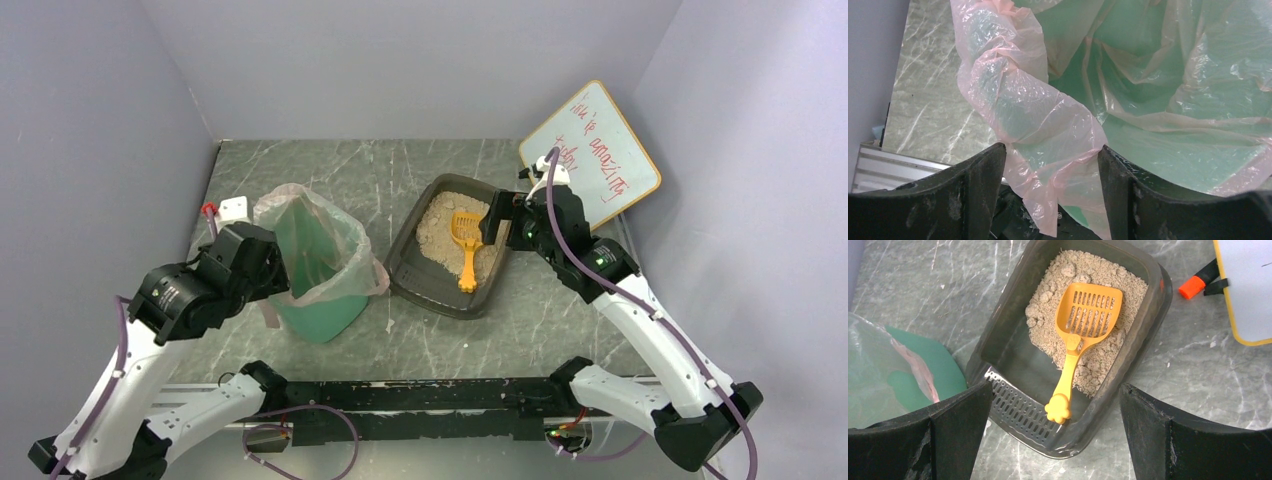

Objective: Clean the litter box

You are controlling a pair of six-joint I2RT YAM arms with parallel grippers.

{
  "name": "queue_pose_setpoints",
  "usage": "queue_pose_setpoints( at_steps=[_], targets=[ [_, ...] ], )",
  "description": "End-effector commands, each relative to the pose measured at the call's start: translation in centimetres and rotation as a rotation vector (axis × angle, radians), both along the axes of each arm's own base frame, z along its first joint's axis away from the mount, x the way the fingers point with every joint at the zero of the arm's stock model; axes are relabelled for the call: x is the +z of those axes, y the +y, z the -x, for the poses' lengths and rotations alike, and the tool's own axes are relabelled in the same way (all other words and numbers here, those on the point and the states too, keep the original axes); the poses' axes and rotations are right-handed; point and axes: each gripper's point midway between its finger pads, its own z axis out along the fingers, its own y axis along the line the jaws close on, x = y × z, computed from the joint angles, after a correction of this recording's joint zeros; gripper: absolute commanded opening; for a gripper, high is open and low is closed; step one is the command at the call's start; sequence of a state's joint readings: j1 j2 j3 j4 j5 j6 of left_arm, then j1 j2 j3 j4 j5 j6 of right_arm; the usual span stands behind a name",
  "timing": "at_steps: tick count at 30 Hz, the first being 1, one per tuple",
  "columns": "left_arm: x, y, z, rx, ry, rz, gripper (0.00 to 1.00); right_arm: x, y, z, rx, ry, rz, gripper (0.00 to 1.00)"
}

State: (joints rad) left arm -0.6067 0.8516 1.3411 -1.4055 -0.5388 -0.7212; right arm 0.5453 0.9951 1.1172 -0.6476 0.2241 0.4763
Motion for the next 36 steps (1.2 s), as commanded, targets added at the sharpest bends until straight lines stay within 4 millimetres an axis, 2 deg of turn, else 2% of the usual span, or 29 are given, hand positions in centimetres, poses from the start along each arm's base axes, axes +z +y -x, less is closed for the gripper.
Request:
queue_pose_setpoints(
  at_steps=[1, 11, 17, 24, 31, 36],
  targets=[
    [-1.1, -0.2, -0.4, 0.04, 0.029, -0.001, 0.68, 0.6, 1.3, -0.6, 0.026, -0.036, -0.058, 1.0],
    [-3.1, -0.9, -0.3, 0.016, 0.106, -0.025, 0.52, -0.6, 2.0, -0.8, 0.053, -0.021, -0.066, 1.0],
    [-1.8, -1.2, -1.7, 0.0, 0.066, -0.047, 0.31, -1.3, 2.5, -0.8, 0.069, -0.006, -0.077, 1.0],
    [0.1, -1.8, -5.1, -0.026, -0.011, -0.126, 0.06, -1.6, 2.5, -0.7, 0.072, 0.003, -0.075, 1.0],
    [3.5, -1.6, -9.7, 0.0, -0.148, -0.269, 0.05, -2.5, 1.7, -0.5, 0.028, 0.039, -0.046, 1.0],
    [5.1, -0.4, -12.6, 0.052, -0.213, -0.344, 0.05, -3.6, 0.7, -0.2, -0.026, 0.08, -0.026, 1.0]
  ],
)
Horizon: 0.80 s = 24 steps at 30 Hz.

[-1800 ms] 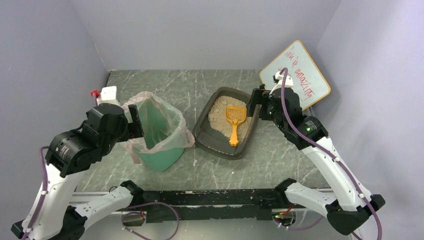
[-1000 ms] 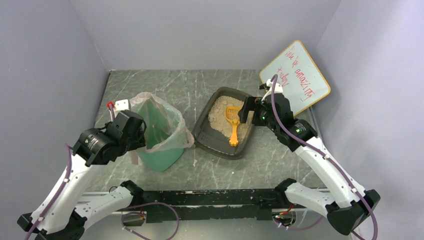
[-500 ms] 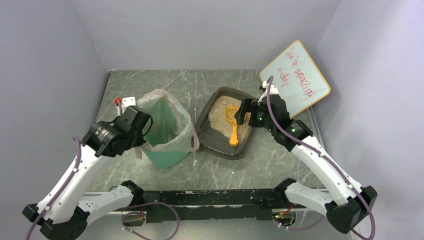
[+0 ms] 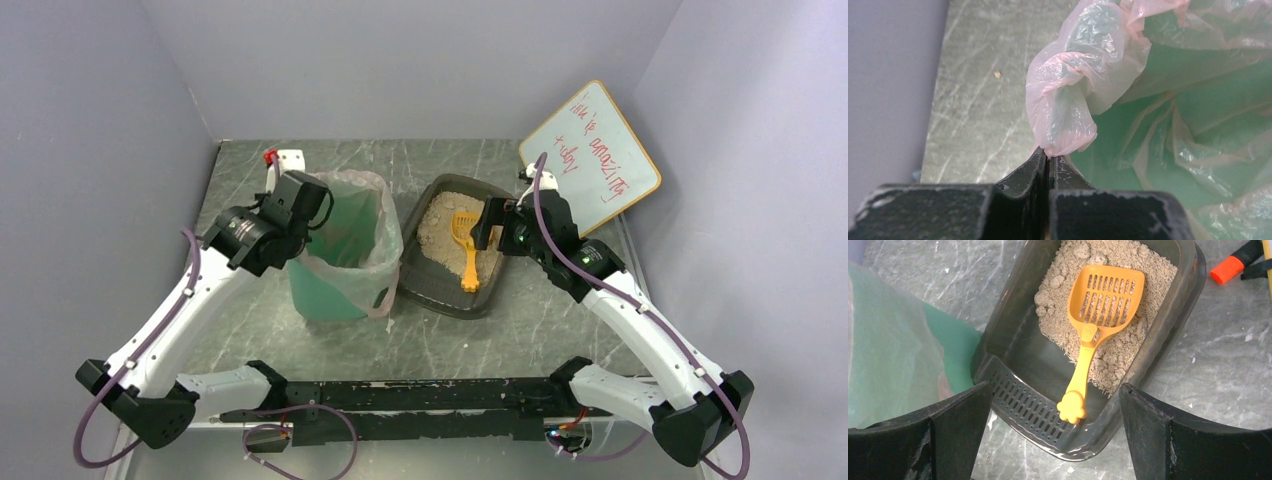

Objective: Clean the litter box

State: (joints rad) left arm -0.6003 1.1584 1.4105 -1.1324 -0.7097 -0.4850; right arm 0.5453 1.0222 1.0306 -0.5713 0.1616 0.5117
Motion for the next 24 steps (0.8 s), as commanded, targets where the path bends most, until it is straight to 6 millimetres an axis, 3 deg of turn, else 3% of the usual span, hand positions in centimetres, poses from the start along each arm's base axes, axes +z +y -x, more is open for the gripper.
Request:
queue_pose_setpoints(
  at_steps=[1, 4, 11, 16, 24],
  targets=[
    [4.3, 2.5, -3.6, 0.075, -0.174, -0.064, 0.05, -0.8, -1.0, 0.0, -0.074, 0.034, 0.019, 1.0],
    [4.4, 4.3, -5.5, 0.094, -0.19, -0.018, 0.05, -1.6, -1.7, 0.2, -0.107, 0.068, 0.044, 1.0],
    [2.6, 4.5, -8.4, 0.091, -0.165, 0.076, 0.05, -2.9, -2.2, 0.9, -0.117, 0.124, 0.076, 1.0],
    [2.4, 4.2, -9.2, 0.069, -0.193, 0.121, 0.05, -3.4, -2.1, 1.4, -0.108, 0.165, 0.089, 1.0],
    [0.3, 3.5, -10.2, 0.033, -0.124, 0.147, 0.05, -4.8, -2.3, 2.1, -0.104, 0.226, 0.117, 1.0]
  ],
)
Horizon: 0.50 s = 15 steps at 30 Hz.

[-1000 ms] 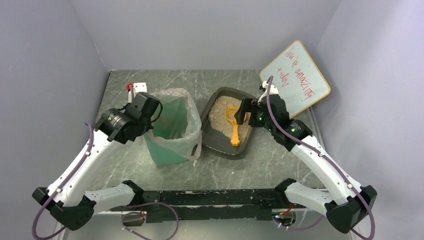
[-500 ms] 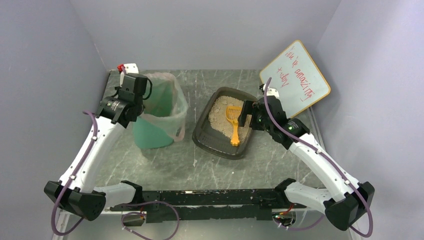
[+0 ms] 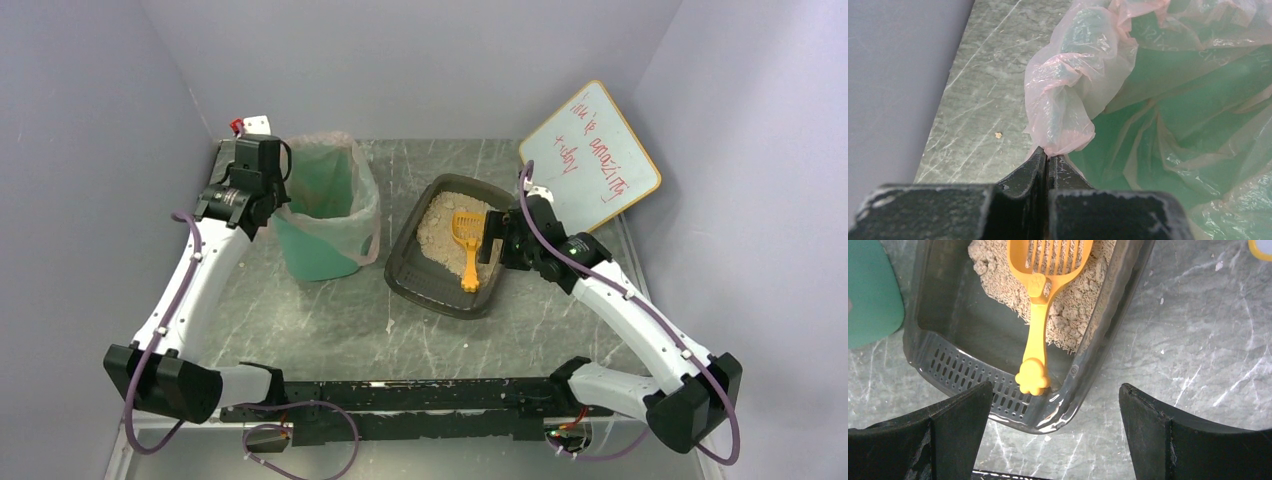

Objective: Clean the litter box

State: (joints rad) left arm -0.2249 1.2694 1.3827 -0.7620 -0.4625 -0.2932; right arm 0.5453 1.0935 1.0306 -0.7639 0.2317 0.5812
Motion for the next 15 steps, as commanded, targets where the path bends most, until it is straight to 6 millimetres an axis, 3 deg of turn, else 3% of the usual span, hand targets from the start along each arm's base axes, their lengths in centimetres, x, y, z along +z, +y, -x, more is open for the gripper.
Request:
queue_pose_setpoints(
  at_steps=[1, 4, 10, 15],
  targets=[
    [0.8, -0.9, -1.4, -0.039, -0.038, 0.035, 0.05, 0.3, 0.0, 0.3, -0.007, 0.015, -0.003, 1.0],
    [1.6, -0.2, -1.2, -0.013, -0.052, 0.025, 0.07, 0.2, -0.1, 0.5, -0.008, 0.024, -0.002, 1.0],
    [2.9, 1.6, -0.1, 0.065, -0.043, -0.027, 0.56, 0.3, -1.0, 0.7, -0.063, 0.057, 0.035, 1.0],
    [6.1, 2.0, 0.7, 0.078, -0.086, -0.024, 0.76, 1.0, -1.8, 0.6, -0.103, 0.062, 0.064, 1.0]
  ],
)
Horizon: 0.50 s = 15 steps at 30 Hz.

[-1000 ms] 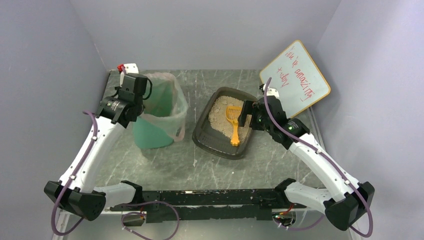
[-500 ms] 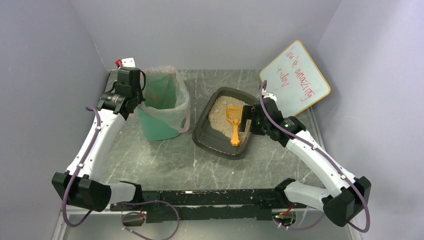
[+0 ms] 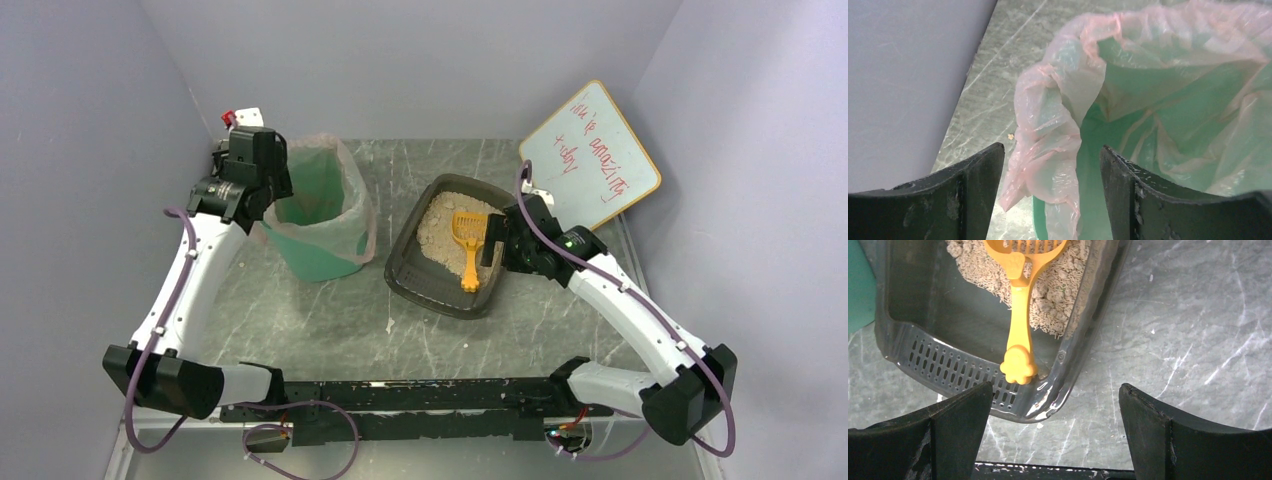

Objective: Clean the litter box

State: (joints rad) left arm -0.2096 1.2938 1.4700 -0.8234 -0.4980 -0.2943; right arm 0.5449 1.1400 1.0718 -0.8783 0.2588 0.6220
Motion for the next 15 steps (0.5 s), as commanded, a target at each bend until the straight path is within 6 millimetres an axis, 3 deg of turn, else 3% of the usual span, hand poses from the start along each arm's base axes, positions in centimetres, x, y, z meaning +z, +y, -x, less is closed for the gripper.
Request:
queue_pose_setpoints(
  at_steps=[1, 9, 12, 15],
  targets=[
    [5.1, 0.7, 0.9, 0.025, -0.084, 0.002, 0.77, 2.2, -0.8, -0.4, -0.057, -0.038, 0.015, 1.0],
    [9.6, -2.3, 2.3, -0.137, -0.117, 0.12, 0.88, 3.3, -1.9, -0.6, -0.12, -0.055, 0.047, 1.0],
    [11.0, -5.9, 2.4, -0.276, -0.122, 0.184, 0.89, 3.3, -2.0, -0.6, -0.13, -0.055, 0.046, 1.0],
    [11.1, -10.6, 3.0, -0.397, -0.098, 0.187, 0.93, 3.2, -1.8, -0.6, -0.134, -0.053, 0.031, 1.0]
  ],
)
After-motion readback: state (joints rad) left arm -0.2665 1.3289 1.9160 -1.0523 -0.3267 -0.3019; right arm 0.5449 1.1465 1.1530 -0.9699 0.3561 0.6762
